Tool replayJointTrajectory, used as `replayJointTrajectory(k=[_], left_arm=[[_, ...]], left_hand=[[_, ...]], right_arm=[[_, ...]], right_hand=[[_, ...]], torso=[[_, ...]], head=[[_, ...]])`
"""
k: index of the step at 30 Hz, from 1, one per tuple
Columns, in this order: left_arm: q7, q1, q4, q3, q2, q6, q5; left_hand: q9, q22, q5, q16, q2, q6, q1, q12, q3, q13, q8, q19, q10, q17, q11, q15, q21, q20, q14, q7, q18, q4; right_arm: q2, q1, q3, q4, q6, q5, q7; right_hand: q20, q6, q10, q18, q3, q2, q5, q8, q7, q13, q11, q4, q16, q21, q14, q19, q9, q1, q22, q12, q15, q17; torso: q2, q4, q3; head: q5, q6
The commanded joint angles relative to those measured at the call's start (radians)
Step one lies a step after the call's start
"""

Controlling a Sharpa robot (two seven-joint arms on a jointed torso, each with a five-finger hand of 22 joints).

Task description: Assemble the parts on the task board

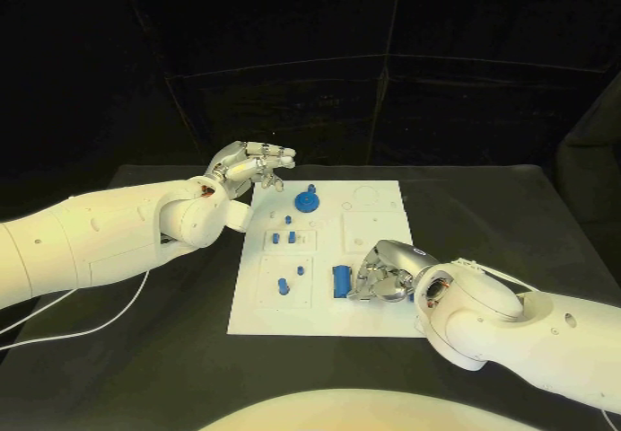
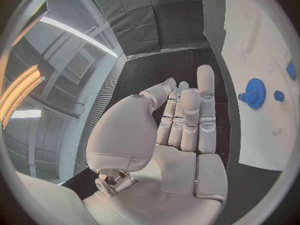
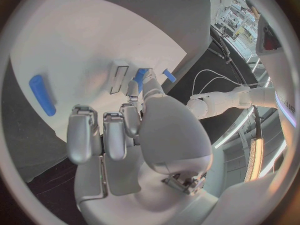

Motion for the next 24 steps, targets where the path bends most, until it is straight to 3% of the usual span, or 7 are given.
replayJointTrajectory(k=[1, 6, 12, 15, 18, 20, 24], left_arm=[[0.003, 0.001, 0.001, 0.000, -0.002, 0.013, -0.001], [0.002, 0.001, 0.001, 0.000, -0.003, 0.014, -0.001], [0.002, 0.001, 0.001, 0.000, -0.003, 0.014, -0.001], [0.003, 0.001, 0.001, 0.000, -0.004, 0.013, -0.001], [0.003, 0.001, 0.002, 0.000, -0.005, 0.012, -0.001], [0.003, 0.001, 0.004, -0.001, -0.006, 0.013, -0.001], [0.003, 0.001, 0.007, -0.006, -0.006, 0.014, -0.001]], left_hand=[[0.001, -0.002, 0.005, 0.003, 0.002, 0.002, 0.000, 0.005, -0.002, 0.000, 0.004, -0.001, -0.006, -0.002, -0.004, 0.002, -0.005, 0.001, -0.005, -0.001, 0.007, -0.005], [0.001, -0.002, 0.005, 0.003, 0.003, 0.003, 0.001, 0.005, -0.002, 0.000, 0.004, -0.001, -0.006, -0.002, -0.004, 0.002, -0.005, 0.001, -0.005, -0.001, 0.007, -0.005], [0.001, -0.002, 0.005, 0.003, 0.003, 0.003, 0.001, 0.005, -0.002, 0.000, 0.004, -0.001, -0.006, -0.002, -0.004, 0.002, -0.005, 0.001, -0.005, -0.001, 0.007, -0.005], [0.001, -0.002, 0.005, 0.003, 0.003, 0.003, 0.001, 0.005, -0.002, 0.000, 0.004, -0.001, -0.006, -0.002, -0.004, 0.002, -0.005, 0.001, -0.005, -0.001, 0.007, -0.005], [0.001, -0.002, 0.005, 0.003, 0.003, 0.003, 0.001, 0.005, -0.002, 0.000, 0.004, -0.001, -0.006, -0.002, -0.004, 0.002, -0.005, 0.001, -0.005, -0.001, 0.007, -0.005], [0.001, -0.002, 0.005, 0.003, 0.003, 0.003, 0.001, 0.005, -0.002, 0.000, 0.004, -0.001, -0.006, -0.002, -0.004, 0.002, -0.005, 0.001, -0.005, -0.001, 0.007, -0.005], [0.001, -0.002, 0.005, 0.003, 0.003, 0.003, 0.001, 0.005, -0.002, 0.000, 0.004, -0.001, -0.006, -0.002, -0.004, 0.002, -0.005, 0.001, -0.005, -0.001, 0.007, -0.005]], right_arm=[[-0.004, 0.001, 0.000, 0.003, 0.032, 0.000, 0.004], [-0.011, 0.001, 0.000, 0.006, 0.007, 0.003, 0.022], [-0.049, 0.001, 0.000, 0.024, -0.047, 0.022, 0.091], [-0.092, 0.002, 0.000, 0.037, -0.087, 0.045, 0.128], [-0.145, 0.004, 0.001, 0.045, -0.123, 0.083, 0.140], [-0.179, 0.009, 0.001, 0.044, -0.132, 0.101, 0.141], [-0.219, 0.014, 0.001, 0.038, -0.122, 0.093, 0.141]], right_hand=[[-0.008, 0.008, 0.024, -0.018, -0.001, 0.004, -0.001, 0.008, -0.002, 0.006, -0.019, -0.006, -0.001, 0.006, 0.076, 0.001, 0.003, 0.006, 0.014, 0.007, -0.009, 0.129], [-0.007, -0.002, 0.019, -0.019, -0.051, -0.018, 0.001, 0.011, 0.004, -0.002, -0.013, 0.027, -0.005, 0.005, 0.074, 0.000, 0.009, -0.067, 0.013, -0.005, -0.006, 0.124], [-0.005, -0.013, 0.011, -0.018, -0.086, -0.029, 0.000, 0.014, 0.006, -0.013, -0.012, 0.062, -0.009, 0.002, 0.073, -0.002, 0.016, -0.114, 0.009, -0.020, -0.004, 0.117], [0.000, -0.077, 0.002, -0.018, -0.079, -0.002, 0.067, -0.024, 0.027, -0.022, 0.003, 0.053, -0.011, 0.002, 0.072, -0.003, 0.005, -0.072, 0.009, -0.035, 0.005, 0.116], [0.018, -0.183, 0.004, -0.020, -0.080, 0.014, 0.160, -0.096, 0.065, -0.017, 0.034, 0.045, -0.009, 0.004, 0.073, -0.001, -0.029, -0.044, 0.012, -0.032, 0.029, 0.119], [0.027, -0.180, 0.007, -0.019, -0.082, 0.025, 0.192, -0.103, 0.070, -0.012, 0.041, 0.045, -0.009, 0.003, 0.074, -0.001, -0.035, -0.037, 0.011, -0.027, 0.037, 0.121], [0.032, -0.159, 0.008, -0.018, -0.090, 0.029, 0.205, -0.100, 0.068, -0.009, 0.040, 0.049, -0.009, 0.004, 0.074, -0.001, -0.038, -0.040, 0.013, -0.025, 0.038, 0.121]], torso=[[0.001, 0.0009, -0.0001], [0.000, -0.0013, -0.0011], [0.000, -0.0004, 0.0017], [-0.002, -0.0005, 0.0002], [-0.001, 0.0001, -0.0011], [-0.001, -0.0021, 0.0002], [-0.002, -0.0054, 0.0018]], head=[[-0.008, -0.001], [-0.010, -0.001], [-0.009, 0.006], [-0.013, 0.011], [-0.017, 0.017], [-0.021, 0.021], [-0.027, 0.021]])
